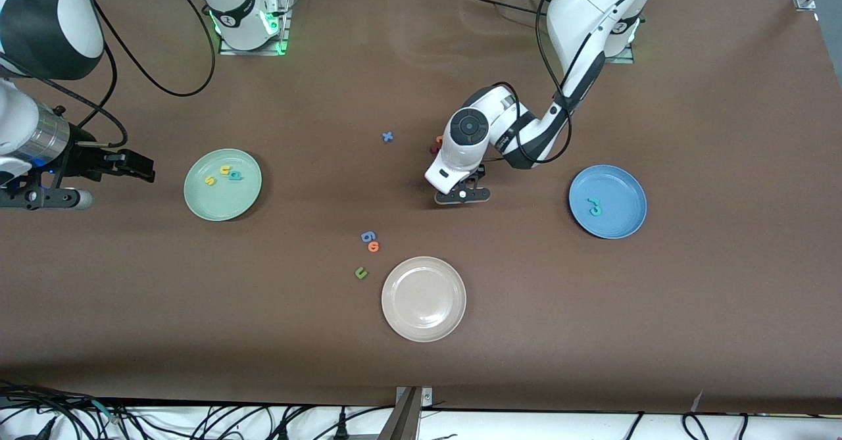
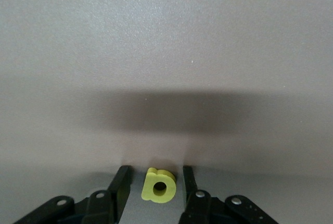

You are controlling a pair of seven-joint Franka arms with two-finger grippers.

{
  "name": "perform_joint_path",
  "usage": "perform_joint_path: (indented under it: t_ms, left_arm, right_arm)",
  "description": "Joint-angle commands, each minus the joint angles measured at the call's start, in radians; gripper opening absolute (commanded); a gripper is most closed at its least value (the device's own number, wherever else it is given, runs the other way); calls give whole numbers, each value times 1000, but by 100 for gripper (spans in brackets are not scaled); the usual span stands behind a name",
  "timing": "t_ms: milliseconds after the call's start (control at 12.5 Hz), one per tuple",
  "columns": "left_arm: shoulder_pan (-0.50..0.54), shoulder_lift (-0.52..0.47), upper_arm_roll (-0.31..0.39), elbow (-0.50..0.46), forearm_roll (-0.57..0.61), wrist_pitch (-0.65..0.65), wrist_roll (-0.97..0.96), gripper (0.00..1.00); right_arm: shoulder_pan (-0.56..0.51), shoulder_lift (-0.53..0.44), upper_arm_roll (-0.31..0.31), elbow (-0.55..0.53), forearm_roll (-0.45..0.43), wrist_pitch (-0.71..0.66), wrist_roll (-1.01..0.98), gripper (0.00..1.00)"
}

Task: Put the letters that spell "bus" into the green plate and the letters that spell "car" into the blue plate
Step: 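Carry the yellow d to the blue plate and open the left gripper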

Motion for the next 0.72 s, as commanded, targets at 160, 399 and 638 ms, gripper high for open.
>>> perform_joint_path:
  t_ms: [160, 399, 638]
  left_arm:
    - [-15, 5, 10, 18, 23, -21, -25, 33]
    - [-21, 5, 10, 18, 23, -22, -29, 23]
    - [-21, 6, 10, 18, 23, -22, -37, 20]
  right_arm:
    - [6, 3, 10, 22, -12, -43, 45, 100]
    - [7, 1, 10, 25, -10, -43, 45, 100]
    - [7, 1, 10, 22, -10, -43, 45, 100]
